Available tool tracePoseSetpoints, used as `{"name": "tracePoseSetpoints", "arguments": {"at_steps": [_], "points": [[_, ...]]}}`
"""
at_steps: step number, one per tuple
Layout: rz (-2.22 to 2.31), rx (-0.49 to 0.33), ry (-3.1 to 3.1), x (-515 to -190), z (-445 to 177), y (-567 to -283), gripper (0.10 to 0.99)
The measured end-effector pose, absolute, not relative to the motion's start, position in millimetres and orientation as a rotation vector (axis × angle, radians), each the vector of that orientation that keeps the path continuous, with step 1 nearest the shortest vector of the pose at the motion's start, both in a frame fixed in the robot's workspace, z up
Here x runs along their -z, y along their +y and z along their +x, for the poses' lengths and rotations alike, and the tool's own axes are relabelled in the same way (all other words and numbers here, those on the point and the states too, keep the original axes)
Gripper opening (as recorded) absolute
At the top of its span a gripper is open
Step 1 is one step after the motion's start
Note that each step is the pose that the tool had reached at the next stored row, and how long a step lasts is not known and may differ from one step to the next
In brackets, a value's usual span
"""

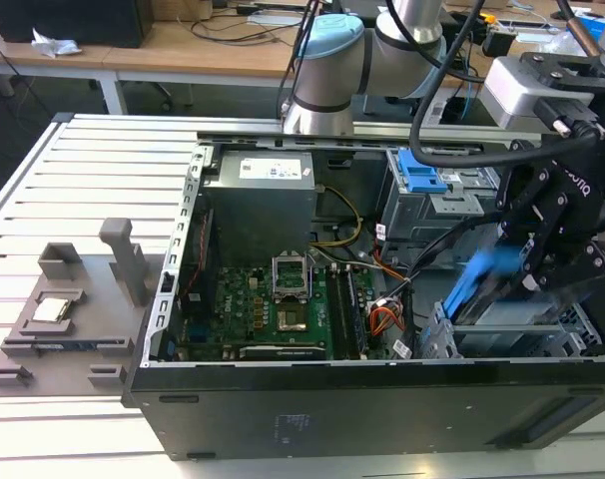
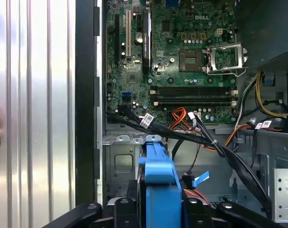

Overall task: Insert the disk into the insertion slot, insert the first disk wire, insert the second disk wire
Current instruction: 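Insert the disk into the insertion slot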

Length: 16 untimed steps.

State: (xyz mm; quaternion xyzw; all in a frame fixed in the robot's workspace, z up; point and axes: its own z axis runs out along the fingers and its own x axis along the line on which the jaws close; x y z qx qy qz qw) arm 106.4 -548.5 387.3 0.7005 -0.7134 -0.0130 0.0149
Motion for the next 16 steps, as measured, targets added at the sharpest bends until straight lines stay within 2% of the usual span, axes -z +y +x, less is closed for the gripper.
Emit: {"name": "tracePoseSetpoints", "arguments": {"at_steps": [1, 3, 8, 16], "points": [[2.18, 0.041, -2.22, -387.1, 106.4, -548.5, 0.435], [2.18, 0.04, -2.22, -386.8, 106.4, -548.5, 0.42], [2.18, 0.04, -2.22, -386.4, 106.4, -548.5, 0.11], [2.18, 0.04, -2.22, -385.7, 106.4, -548.5, 0.106]]}}
